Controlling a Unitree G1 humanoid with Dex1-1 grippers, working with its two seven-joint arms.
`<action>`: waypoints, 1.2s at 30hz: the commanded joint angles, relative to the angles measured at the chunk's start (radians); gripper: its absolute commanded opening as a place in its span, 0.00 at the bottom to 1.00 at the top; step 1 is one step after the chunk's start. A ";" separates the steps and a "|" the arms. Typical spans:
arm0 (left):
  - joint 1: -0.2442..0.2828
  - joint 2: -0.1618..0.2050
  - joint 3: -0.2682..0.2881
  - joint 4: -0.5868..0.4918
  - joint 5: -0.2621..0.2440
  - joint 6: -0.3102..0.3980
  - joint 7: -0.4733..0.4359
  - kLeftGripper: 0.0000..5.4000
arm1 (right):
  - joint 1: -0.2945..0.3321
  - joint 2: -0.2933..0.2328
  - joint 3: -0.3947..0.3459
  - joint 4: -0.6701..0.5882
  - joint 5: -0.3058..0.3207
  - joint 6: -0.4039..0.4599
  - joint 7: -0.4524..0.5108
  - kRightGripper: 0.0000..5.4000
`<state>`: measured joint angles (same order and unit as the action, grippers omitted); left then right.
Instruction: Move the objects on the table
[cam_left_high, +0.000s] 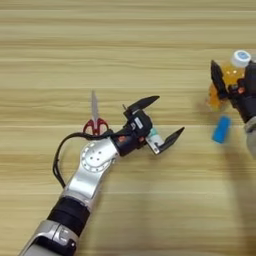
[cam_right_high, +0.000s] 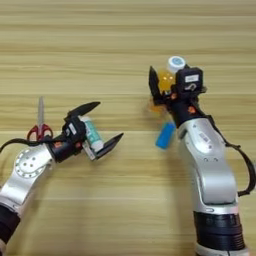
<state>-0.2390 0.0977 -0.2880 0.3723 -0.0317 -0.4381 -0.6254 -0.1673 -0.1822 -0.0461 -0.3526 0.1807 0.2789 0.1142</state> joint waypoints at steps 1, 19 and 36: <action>0.016 0.002 -0.009 -0.033 -0.044 0.010 -0.048 1.00 | -0.016 0.017 0.049 -0.020 -0.011 0.005 0.017 0.66; 0.033 -0.004 -0.002 -0.082 -0.106 0.069 -0.087 1.00 | 0.045 0.081 0.217 -0.008 -0.024 0.011 0.083 0.66; 0.027 -0.004 0.009 -0.069 -0.099 0.072 -0.074 1.00 | 0.093 0.107 0.295 -0.057 0.003 0.050 0.122 0.66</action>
<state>-0.2121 0.0938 -0.2814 0.3009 -0.1350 -0.3773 -0.7031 -0.0720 -0.0833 0.2435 -0.3809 0.1726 0.3186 0.2282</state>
